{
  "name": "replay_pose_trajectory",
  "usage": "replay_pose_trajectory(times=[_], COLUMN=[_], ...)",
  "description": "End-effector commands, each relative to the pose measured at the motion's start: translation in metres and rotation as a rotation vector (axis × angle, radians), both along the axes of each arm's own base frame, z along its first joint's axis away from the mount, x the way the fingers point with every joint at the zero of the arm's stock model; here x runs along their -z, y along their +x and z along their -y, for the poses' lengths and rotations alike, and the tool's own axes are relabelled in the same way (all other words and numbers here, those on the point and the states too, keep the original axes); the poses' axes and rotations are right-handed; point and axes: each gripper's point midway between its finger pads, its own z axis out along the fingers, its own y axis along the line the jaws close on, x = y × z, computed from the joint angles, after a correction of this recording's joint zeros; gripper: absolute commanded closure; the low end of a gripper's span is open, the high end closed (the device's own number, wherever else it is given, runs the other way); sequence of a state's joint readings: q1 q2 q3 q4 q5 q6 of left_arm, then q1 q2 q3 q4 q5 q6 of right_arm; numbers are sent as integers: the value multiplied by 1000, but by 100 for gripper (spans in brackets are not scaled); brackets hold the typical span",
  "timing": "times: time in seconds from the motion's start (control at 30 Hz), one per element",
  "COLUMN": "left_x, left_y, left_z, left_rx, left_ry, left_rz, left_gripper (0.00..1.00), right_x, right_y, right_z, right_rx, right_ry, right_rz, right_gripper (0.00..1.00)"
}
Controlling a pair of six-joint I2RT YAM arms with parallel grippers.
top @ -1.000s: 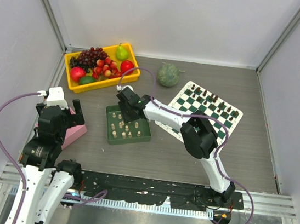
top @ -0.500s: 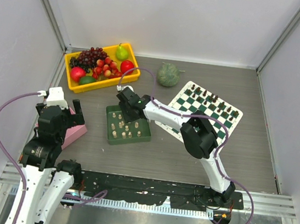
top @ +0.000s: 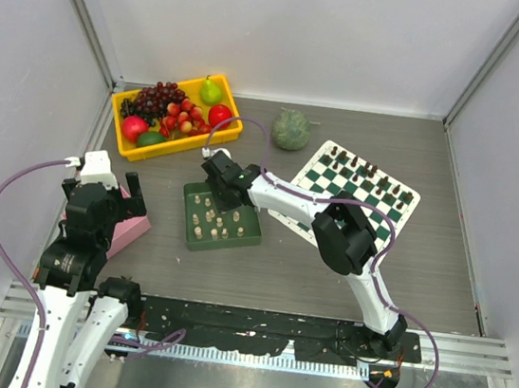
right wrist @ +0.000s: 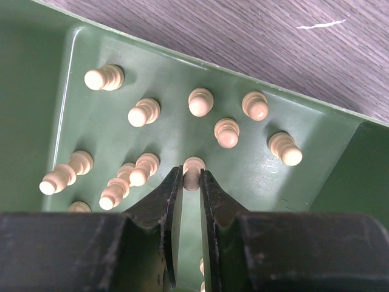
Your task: Set up the chess pieces on the board
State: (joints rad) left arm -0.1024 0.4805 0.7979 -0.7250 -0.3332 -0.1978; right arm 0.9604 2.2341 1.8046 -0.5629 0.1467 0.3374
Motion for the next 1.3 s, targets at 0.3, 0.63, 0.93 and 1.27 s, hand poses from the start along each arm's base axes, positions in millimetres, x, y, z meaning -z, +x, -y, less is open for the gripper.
replay_pose_trajectory(times=[0.3, 0.63, 0.93, 1.27], left_x=[-5, -4, -4, -2], left_y=[1, 1, 1, 0], left_z=[-4, -3, -2, -2], left_rx=[-14, -12, -6, -6], left_ry=[15, 11, 10, 6], left_rz=[14, 12, 9, 6], left_gripper=[1, 1, 1, 1], right_x=[-111, -160, -101, -48], right_y=[7, 9, 38, 66], right_z=[6, 72, 154, 175], right_rx=[12, 137, 332, 373], right_ry=[139, 161, 143, 49], right_rz=[165, 279, 184, 115], right_gripper=[86, 85, 85, 85])
